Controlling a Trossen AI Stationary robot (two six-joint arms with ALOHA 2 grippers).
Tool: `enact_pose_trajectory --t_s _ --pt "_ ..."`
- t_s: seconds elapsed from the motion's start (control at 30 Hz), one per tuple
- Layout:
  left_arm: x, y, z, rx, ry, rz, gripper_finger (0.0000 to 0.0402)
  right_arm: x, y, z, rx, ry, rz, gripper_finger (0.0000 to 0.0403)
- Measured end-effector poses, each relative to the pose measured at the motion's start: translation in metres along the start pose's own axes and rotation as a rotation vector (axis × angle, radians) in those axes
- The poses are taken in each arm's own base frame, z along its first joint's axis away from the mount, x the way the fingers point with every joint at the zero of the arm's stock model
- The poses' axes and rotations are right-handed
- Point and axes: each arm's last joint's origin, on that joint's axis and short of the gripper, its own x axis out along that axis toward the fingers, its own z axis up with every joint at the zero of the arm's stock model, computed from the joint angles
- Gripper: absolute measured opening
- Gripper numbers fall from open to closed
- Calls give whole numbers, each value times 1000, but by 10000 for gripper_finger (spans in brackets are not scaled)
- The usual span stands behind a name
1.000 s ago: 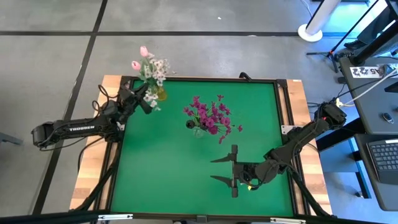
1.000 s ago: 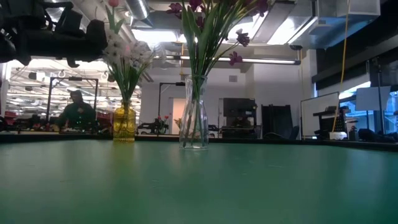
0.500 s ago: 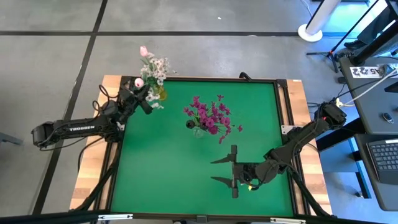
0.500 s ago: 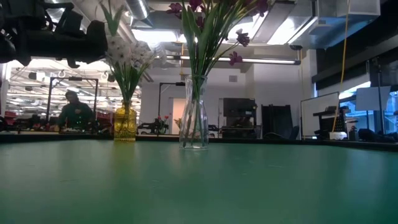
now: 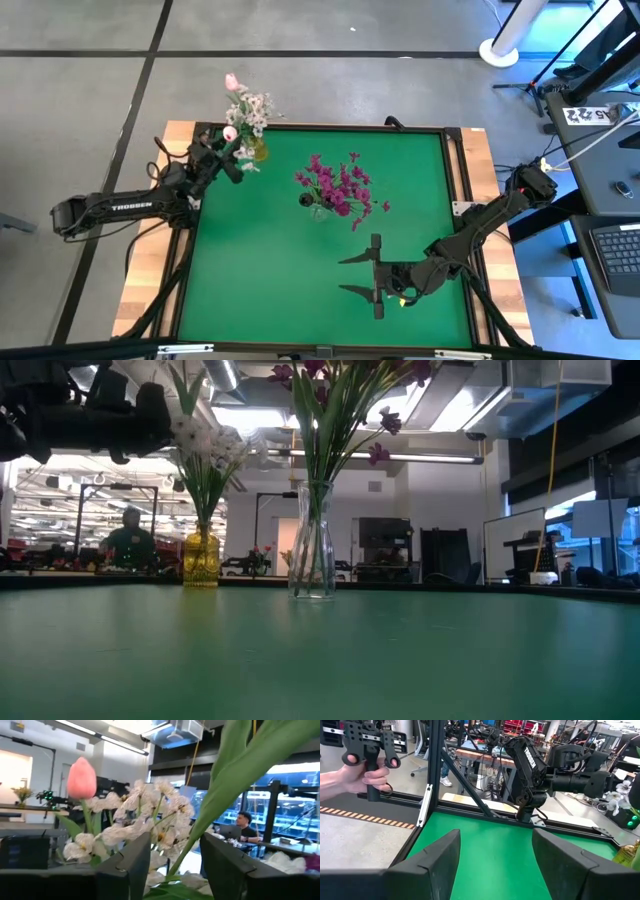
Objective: Sort flowers into vase by color
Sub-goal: Put the pink tulip into the yellow vase
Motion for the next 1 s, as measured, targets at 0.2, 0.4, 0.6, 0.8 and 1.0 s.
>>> enact_pose_trajectory --t_s 0.2,0.4,0.6,0.8,1.0 --pt "2 -5 7 -17 -14 -31 184 0 0 0 5 0 0 246" --pt "8 -15 23 13 -9 -69 187 0 1 0 20 1 25 246" --pt "14 -27 44 8 -5 -120 187 0 1 -1 23 4 26 246" --pt "14 -36 61 34 -20 -150 187 0 1 -1 23 5 27 246" --pt "13 -40 70 67 -22 -101 187 0 1 -1 22 5 28 246"
